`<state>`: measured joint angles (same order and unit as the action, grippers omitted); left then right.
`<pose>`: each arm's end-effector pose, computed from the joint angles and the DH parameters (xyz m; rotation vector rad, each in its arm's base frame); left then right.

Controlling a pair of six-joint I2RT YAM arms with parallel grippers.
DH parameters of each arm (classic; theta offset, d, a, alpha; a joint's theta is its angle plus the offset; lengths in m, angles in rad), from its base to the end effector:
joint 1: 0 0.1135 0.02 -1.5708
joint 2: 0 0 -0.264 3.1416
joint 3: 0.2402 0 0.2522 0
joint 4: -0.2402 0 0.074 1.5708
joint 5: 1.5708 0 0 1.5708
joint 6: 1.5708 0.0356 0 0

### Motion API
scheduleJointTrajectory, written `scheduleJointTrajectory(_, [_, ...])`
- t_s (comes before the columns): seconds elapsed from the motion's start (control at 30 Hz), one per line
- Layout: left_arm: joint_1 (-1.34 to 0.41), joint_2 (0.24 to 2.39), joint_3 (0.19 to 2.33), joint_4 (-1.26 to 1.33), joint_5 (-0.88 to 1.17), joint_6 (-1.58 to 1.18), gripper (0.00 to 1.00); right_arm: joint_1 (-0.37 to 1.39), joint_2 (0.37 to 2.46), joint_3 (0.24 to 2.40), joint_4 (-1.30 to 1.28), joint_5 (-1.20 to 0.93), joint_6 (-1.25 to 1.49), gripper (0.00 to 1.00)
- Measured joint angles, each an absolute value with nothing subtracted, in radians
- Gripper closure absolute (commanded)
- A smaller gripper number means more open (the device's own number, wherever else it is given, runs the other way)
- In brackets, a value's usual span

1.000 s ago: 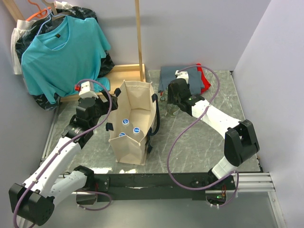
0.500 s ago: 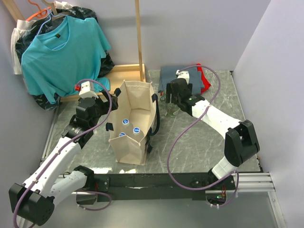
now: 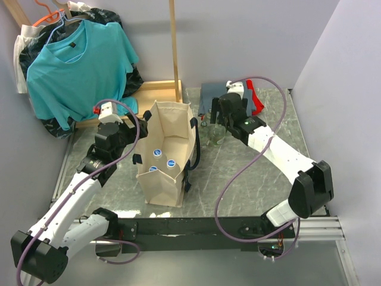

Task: Take the beverage out of the canvas bag
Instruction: Place the drink at the center of the board, then take out the drink from the canvas bag.

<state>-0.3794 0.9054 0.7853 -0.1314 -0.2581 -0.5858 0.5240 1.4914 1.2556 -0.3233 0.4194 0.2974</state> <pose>0.2007 -0.0702 0.3244 -0.3712 1.7989 -0.4477 0.3030 0.1583 0.3213 0.0084 2.0770 0.0537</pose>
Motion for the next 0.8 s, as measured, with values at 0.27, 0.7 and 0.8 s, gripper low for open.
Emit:
scheduleJointTrajectory(0.27, [-0.379, 0.901, 0.785, -0.131, -0.248, -0.597, 0.04, 0.526, 1.481, 1.375, -0.411, 0.375, 0.265, 0.10])
scheduleJointTrajectory(0.7, [-0.379, 0.916, 0.785, -0.116, -0.240, -0.599, 0.03, 0.544, 1.443, 1.507, -0.544, 0.200, 0.198, 0.00])
scheduleJointTrajectory(0.8, [-0.379, 0.921, 0.785, -0.114, -0.235, -0.599, 0.03, 0.546, 1.424, 1.525, -0.571, 0.142, 0.184, 0.00])
